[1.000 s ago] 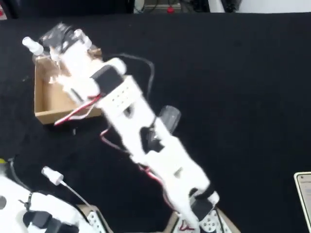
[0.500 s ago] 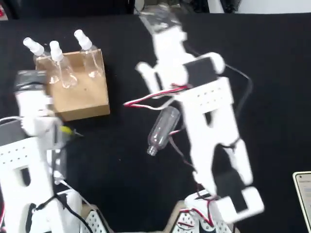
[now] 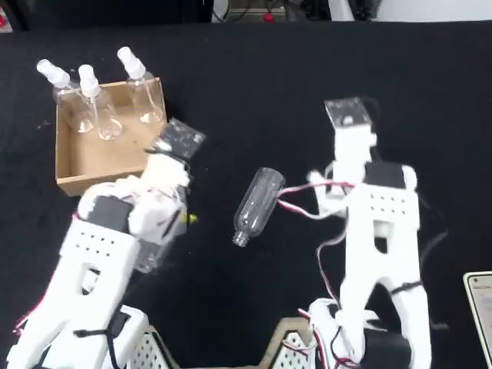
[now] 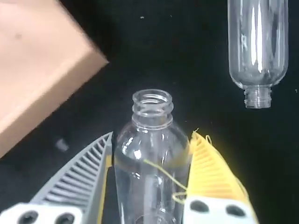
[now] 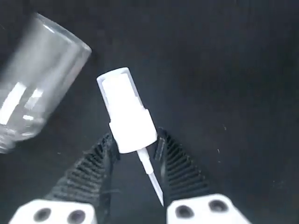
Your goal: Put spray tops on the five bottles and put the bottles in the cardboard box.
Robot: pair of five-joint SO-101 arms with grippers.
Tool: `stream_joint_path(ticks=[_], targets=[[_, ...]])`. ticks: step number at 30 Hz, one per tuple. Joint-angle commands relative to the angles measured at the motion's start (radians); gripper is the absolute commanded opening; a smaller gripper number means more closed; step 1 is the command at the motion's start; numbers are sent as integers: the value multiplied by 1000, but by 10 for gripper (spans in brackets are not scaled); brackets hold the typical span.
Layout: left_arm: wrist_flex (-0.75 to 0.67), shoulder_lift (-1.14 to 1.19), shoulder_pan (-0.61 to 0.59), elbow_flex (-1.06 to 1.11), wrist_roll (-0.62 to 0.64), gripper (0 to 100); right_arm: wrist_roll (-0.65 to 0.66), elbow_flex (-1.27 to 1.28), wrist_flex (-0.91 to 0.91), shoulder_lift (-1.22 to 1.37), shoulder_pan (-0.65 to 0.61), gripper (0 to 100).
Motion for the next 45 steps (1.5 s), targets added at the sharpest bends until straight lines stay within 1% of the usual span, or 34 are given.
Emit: stream_joint_path(ticks=[1,4,7,9,10,15,18,20,24,26,29,31,32,40,43,45], targets=[[-216,-21,22,137,126,128,60,104,-118,-41,75,15],[-273,-21,24,191,201,128,91,143,-149,-15,97,16],[-282,-21,39,228,288,127,115,142,-147,38,92,16],[-282,-21,39,234,319,127,123,127,-147,81,80,23],[-282,-21,39,234,327,127,121,114,-146,105,71,44],[-282,-21,38,237,333,127,115,62,-146,237,29,224],[-282,-21,35,239,331,127,115,12,-138,292,-5,236],[-282,-21,33,239,331,127,115,-62,-64,309,-35,236],[-282,-21,33,239,327,127,124,-263,152,320,-98,236],[-281,-21,33,239,327,127,172,-331,210,320,-103,236],[-281,-21,33,239,327,127,374,-341,247,320,-101,236],[-281,-21,33,239,327,127,482,-292,242,320,-91,236],[-281,-21,33,239,327,127,494,-263,227,320,-87,236],[-281,-21,33,239,327,127,480,-68,-37,321,-40,236],[-281,-21,36,239,327,127,480,1,-100,321,-37,235],[-281,-21,36,239,327,127,480,27,-123,321,-37,214]])
